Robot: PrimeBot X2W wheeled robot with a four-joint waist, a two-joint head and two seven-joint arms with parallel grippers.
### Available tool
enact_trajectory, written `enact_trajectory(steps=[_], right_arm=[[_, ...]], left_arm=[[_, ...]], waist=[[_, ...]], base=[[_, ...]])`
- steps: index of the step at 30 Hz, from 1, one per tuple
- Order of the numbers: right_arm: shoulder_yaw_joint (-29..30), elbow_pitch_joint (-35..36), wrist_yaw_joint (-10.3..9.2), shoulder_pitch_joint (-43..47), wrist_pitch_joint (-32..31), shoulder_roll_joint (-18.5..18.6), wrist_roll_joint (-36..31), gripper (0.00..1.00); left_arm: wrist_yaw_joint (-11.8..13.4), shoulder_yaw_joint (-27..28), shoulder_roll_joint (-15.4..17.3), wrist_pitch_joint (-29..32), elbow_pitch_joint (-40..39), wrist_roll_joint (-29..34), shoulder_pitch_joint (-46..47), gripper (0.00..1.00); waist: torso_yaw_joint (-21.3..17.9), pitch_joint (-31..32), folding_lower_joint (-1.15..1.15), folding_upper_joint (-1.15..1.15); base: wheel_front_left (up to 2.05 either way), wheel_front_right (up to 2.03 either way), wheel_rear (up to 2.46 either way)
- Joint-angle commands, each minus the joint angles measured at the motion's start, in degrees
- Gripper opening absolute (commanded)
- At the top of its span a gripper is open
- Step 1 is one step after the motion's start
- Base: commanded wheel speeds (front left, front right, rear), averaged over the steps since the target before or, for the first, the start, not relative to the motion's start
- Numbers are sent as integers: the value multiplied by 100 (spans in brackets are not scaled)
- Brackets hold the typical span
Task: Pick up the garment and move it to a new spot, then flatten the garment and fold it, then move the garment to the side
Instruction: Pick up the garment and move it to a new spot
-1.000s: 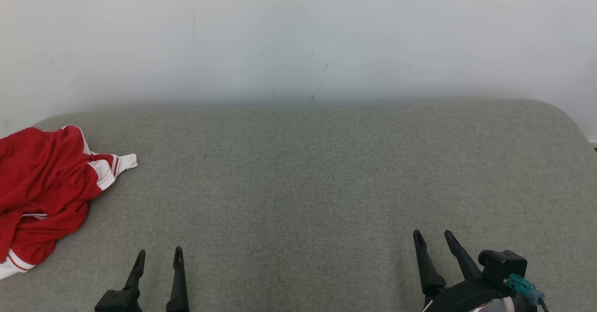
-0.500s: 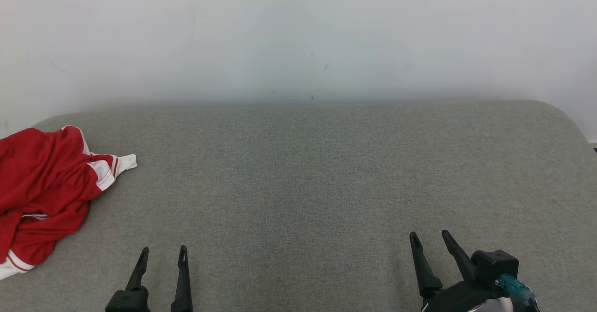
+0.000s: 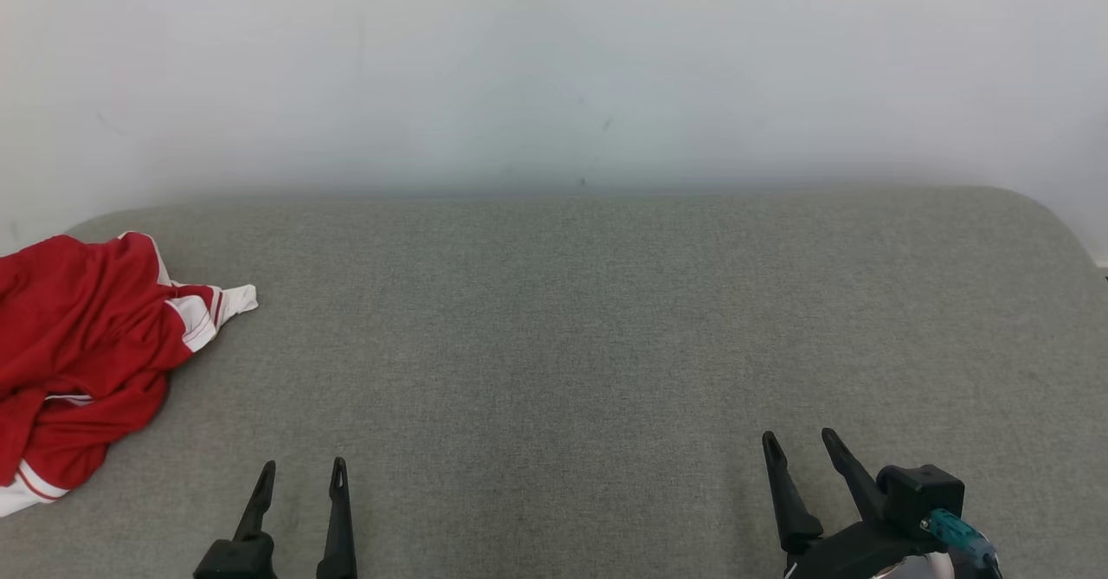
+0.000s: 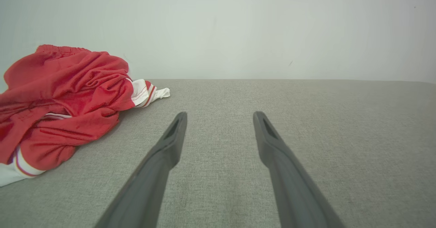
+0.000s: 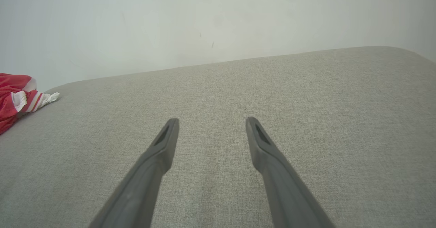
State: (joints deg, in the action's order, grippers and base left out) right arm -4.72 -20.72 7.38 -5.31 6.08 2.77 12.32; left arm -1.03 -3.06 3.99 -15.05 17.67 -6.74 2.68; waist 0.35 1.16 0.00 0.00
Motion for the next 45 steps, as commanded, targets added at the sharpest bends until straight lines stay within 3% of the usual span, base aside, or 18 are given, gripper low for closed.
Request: enact_trajectory(steps=[1, 8, 12, 33, 45], right_arm=[[11, 12, 21, 5, 34, 19, -5, 100], [-50, 68, 21, 67, 51, 17, 173, 100], [-173, 135, 21, 104, 38, 17, 389, 100], [-368, -8, 21, 160, 174, 17, 607, 100], [-557, -155, 20, -37, 234, 18, 627, 100]], left_arm=[[-21, 37, -19, -24, 19, -62, 36, 100], [-19, 195, -79, -24, 129, -480, 76, 100], [-130, 232, -96, -23, 258, -911, 58, 100], [30, 233, 169, -3, 111, -922, -188, 100], [250, 521, 391, -17, -255, -905, -511, 100]], waist=[[26, -2, 0, 0], [371, 14, 0, 0], [790, 51, 0, 0], [2513, 259, 0, 0], [2796, 192, 0, 0]], base=[[0, 0, 0], [0, 0, 0], [0, 0, 0], [0, 0, 0], [0, 0, 0]])
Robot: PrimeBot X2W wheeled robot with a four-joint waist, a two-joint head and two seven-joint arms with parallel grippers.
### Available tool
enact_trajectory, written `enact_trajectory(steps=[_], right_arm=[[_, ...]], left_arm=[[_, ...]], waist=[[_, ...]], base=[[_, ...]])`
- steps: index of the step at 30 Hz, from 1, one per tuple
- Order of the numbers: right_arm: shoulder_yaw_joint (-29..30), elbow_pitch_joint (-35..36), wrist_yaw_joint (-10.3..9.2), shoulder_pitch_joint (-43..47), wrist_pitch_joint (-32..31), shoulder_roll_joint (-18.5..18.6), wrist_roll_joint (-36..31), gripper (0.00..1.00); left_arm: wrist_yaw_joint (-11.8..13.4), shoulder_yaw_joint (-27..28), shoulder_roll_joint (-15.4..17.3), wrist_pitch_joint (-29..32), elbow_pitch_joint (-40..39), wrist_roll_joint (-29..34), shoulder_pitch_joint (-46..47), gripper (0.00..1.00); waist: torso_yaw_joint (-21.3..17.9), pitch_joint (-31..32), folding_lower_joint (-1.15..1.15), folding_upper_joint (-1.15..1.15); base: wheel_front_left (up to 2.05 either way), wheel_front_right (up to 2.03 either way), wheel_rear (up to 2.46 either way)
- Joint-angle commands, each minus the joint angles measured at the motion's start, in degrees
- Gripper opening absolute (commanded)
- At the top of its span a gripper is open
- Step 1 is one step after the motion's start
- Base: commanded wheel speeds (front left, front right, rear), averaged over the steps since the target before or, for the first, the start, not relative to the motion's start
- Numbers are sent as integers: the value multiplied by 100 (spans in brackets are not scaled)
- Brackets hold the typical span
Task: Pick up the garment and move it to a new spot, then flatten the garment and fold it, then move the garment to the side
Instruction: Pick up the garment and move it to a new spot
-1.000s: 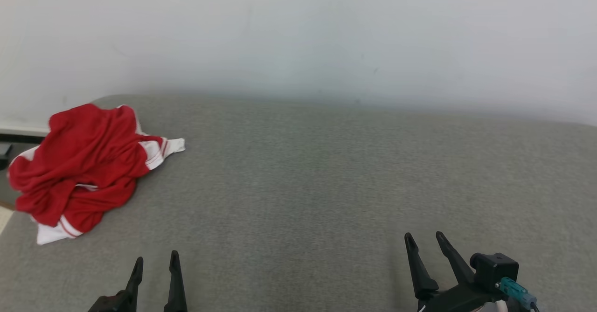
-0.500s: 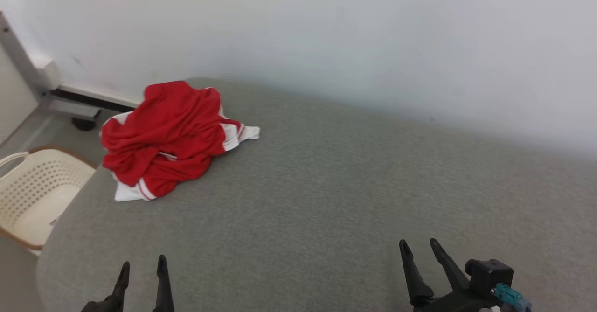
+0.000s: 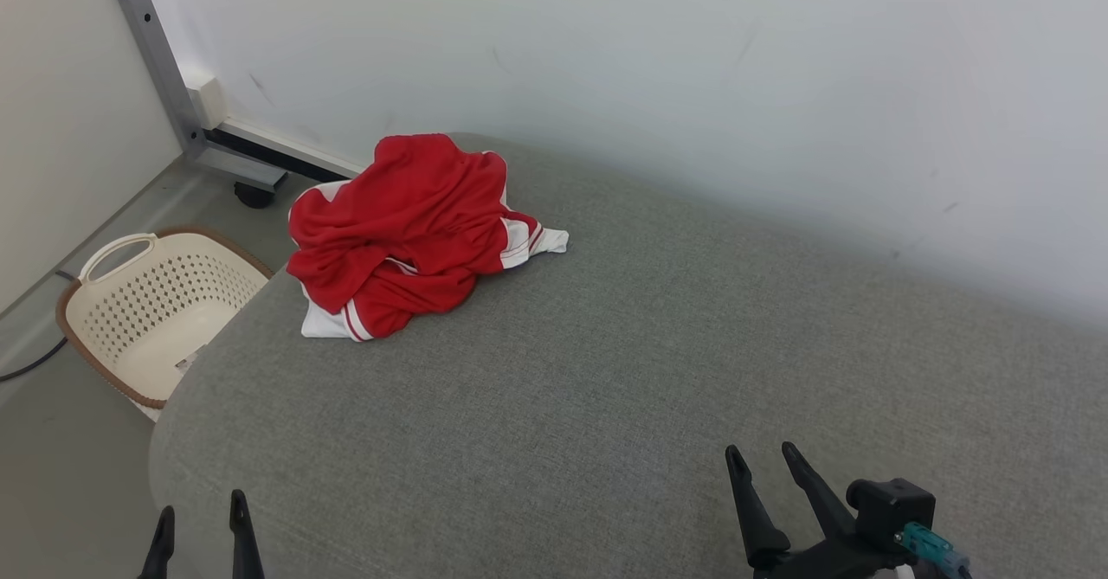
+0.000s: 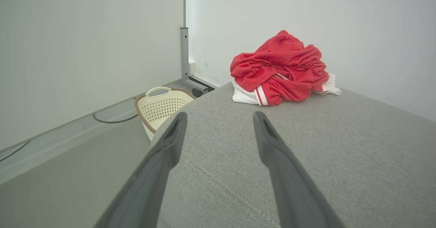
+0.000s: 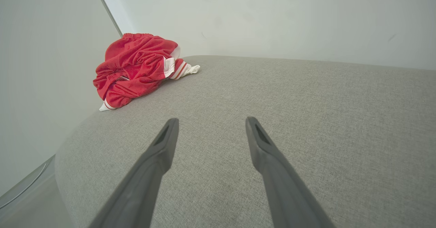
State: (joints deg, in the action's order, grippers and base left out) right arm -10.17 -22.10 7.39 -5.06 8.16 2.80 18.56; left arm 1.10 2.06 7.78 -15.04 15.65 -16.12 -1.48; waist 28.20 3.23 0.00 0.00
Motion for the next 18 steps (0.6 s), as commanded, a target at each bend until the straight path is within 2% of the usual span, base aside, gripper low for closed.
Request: enact_trajectory(steps=[1, 9, 15, 18], right_arm=[[-24, -23, 19, -72, 27, 16, 5, 100], [-36, -44, 19, -132, 10, 15, -41, 100], [-11, -11, 20, -77, -15, 16, -11, 100], [24, 37, 20, -13, -64, 15, -7, 100]], left_arm=[[43, 21, 1, -18, -95, 54, -138, 100], [69, 110, 34, -23, -428, 96, -285, 100], [-70, -70, 12, 1, -393, 131, -128, 100], [-219, -258, 95, 97, -258, 172, 218, 100]], waist=[[13, -18, 0, 0], [35, -52, 0, 0], [45, -78, 0, 0], [59, -160, 0, 0]], base=[[0, 0, 0], [0, 0, 0], [0, 0, 0], [0, 0, 0]])
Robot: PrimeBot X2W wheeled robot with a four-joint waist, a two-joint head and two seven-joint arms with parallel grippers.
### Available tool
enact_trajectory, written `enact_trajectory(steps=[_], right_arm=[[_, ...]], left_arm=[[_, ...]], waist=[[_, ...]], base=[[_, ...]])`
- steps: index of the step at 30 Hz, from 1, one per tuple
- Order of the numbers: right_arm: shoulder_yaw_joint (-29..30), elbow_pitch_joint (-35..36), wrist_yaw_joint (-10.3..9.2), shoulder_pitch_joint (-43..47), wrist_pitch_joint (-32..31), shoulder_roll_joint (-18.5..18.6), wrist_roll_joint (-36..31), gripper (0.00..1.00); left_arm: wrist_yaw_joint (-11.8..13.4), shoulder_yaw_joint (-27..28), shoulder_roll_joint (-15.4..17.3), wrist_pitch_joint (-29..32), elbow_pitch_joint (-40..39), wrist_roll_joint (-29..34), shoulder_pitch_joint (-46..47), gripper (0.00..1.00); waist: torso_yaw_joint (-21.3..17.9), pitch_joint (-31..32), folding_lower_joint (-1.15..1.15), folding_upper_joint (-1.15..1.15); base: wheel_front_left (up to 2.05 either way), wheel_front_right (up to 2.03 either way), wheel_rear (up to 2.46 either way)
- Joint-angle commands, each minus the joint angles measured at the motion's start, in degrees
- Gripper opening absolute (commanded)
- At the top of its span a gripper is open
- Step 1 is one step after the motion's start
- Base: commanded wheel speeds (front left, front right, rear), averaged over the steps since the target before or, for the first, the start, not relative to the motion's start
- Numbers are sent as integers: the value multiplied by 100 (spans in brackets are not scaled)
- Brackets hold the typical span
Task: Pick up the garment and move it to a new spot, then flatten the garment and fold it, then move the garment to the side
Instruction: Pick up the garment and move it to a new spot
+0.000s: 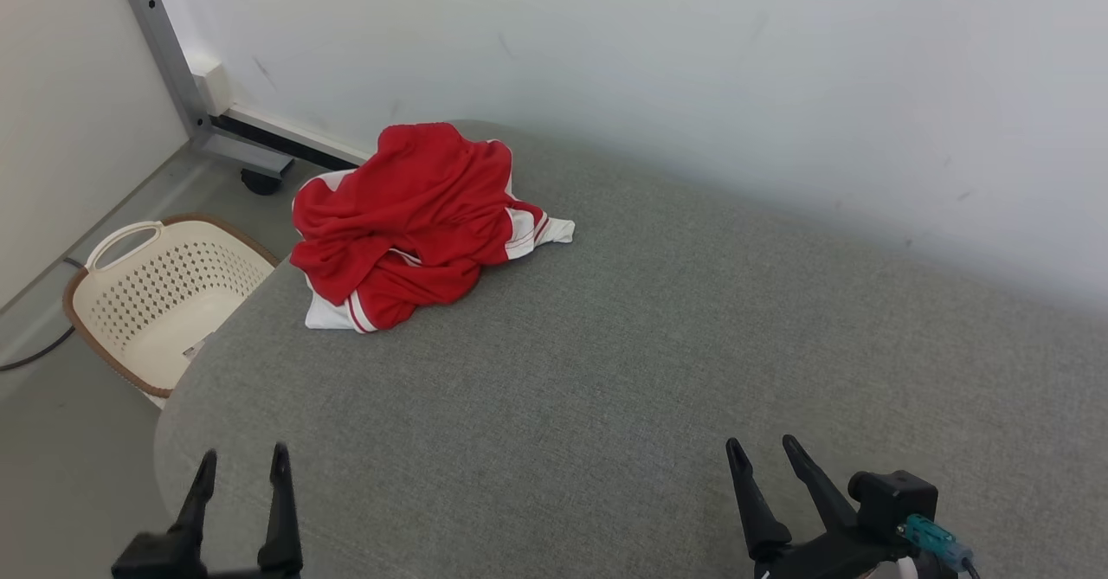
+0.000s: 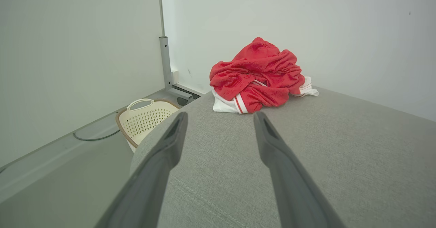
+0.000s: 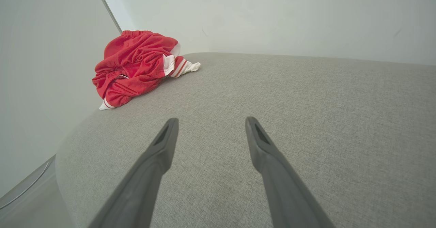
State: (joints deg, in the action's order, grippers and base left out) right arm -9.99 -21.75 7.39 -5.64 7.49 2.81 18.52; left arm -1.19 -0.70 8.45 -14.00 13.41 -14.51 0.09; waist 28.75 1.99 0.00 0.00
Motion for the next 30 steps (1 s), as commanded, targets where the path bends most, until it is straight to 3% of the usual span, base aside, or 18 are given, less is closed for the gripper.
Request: enact_trajectory(steps=[1, 7, 12, 19, 23, 30], right_arm=[[4, 33, 20, 62, -27, 14, 44, 100], [-51, 439, 20, -54, -278, 15, -38, 100], [-121, 937, 19, -149, -641, 17, -337, 100], [-107, 1850, 19, -142, -1183, 15, -717, 100], [-6, 2327, 19, -59, -1429, 15, -855, 100], [126, 2939, 19, 96, -1667, 10, -972, 100]], left_arm=[[-55, -39, 36, 15, 26, 9, 218, 100], [-381, -281, 245, 192, 659, -51, 1401, 100], [-588, -609, 607, 639, 1454, -137, 2583, 100], [-623, -1021, 1165, 1508, 2213, -779, 3928, 100], [-619, -964, 1419, 2042, 2485, -1307, 4498, 100], [-588, -1159, 1921, 2630, 2928, -1110, 5015, 100]], waist=[[6, -70, 0, 0], [-294, -556, 0, 0], [-734, -1063, 0, 0], [-1428, -1806, 0, 0], [-1730, -2201, 0, 0], [-2114, -2765, 0, 0]], base=[[0, 0, 0], [0, 0, 0], [0, 0, 0], [0, 0, 0], [0, 0, 0], [0, 0, 0]])
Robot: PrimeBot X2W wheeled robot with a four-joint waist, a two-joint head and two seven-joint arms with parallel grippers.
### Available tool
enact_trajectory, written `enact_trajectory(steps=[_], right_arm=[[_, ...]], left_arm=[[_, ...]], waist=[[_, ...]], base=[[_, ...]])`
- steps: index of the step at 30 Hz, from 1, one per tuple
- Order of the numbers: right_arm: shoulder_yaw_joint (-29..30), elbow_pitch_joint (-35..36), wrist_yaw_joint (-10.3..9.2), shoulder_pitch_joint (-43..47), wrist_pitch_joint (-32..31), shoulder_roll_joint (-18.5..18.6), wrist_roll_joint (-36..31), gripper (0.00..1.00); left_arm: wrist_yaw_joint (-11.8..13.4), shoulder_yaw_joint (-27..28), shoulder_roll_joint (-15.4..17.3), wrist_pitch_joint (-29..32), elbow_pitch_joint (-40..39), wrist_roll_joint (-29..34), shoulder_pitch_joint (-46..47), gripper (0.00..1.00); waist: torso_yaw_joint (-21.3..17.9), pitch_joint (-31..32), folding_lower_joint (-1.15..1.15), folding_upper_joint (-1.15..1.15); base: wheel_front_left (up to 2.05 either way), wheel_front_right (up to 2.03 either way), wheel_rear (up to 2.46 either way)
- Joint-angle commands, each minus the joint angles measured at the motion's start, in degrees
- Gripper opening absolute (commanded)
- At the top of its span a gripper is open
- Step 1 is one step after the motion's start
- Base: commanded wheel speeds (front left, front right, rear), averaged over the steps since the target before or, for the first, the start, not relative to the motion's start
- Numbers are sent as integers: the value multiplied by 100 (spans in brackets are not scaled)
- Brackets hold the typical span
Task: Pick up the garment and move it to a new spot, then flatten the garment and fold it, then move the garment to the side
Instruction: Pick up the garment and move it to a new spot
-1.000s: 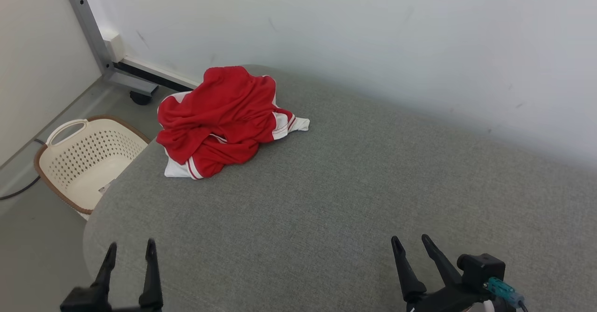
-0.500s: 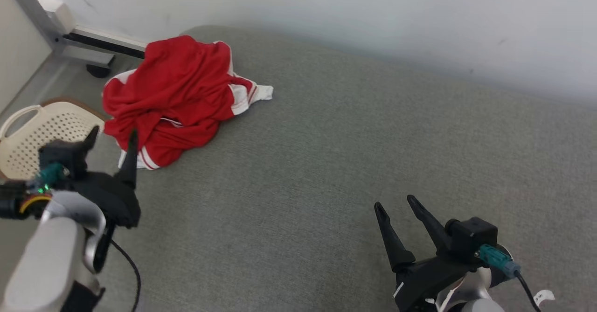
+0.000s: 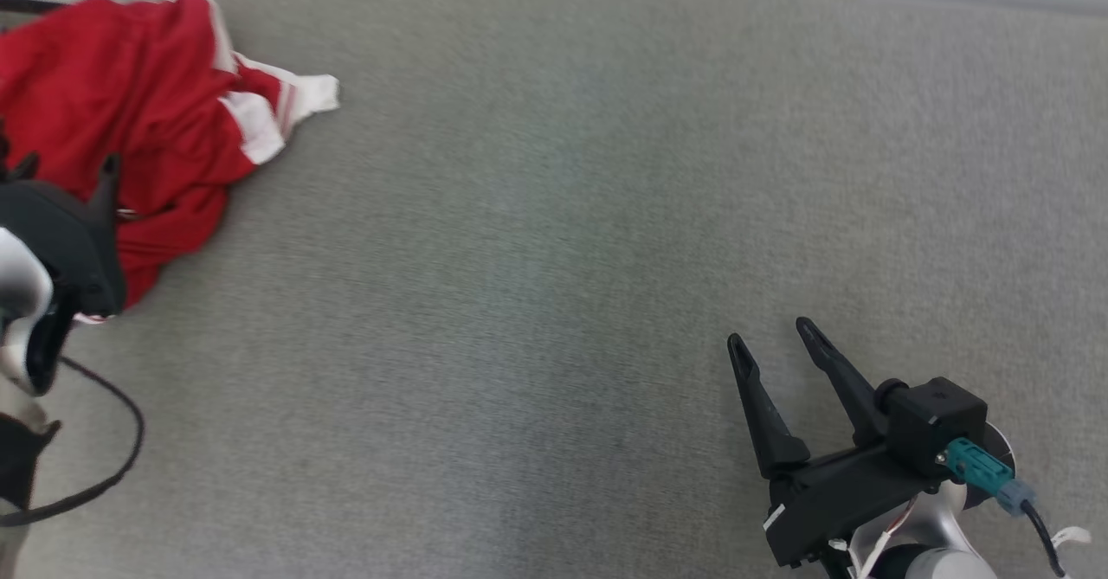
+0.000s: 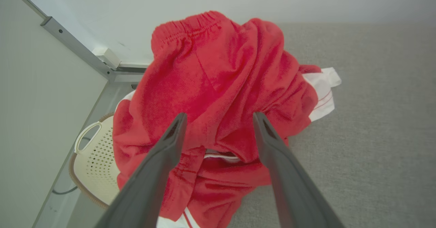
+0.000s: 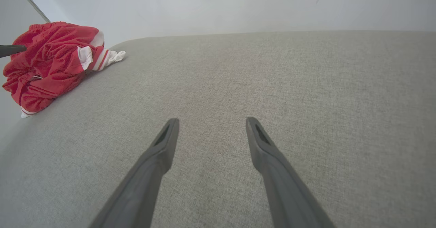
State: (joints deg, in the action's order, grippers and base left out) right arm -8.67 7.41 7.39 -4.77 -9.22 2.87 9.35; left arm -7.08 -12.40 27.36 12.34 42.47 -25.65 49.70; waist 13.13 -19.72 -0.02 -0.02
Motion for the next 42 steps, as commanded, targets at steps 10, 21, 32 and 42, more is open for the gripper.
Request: enact_trajectory(steps=[10, 21, 32, 42], right_arm=[[49, 381, 19, 40, 9, 3, 35, 100], [-158, -61, 19, -72, 229, 4, 326, 100], [20, -744, 19, -25, 697, 5, 731, 100], [362, -1124, 19, 181, 923, 4, 851, 100]], left_arm=[[652, 151, 461, -15, 469, 162, 328, 76], [766, 57, 541, -191, 560, 227, 134, 0], [417, 132, 899, 149, -470, -61, 238, 0], [338, -45, 206, 340, -2179, -514, 58, 0]], waist=[[-872, -905, 2, 2], [-964, -82, 2, 2], [-1223, 1103, 2, 2], [-1660, 1828, 2, 2]], base=[[0, 0, 0], [0, 0, 0], [0, 0, 0], [0, 0, 0]])
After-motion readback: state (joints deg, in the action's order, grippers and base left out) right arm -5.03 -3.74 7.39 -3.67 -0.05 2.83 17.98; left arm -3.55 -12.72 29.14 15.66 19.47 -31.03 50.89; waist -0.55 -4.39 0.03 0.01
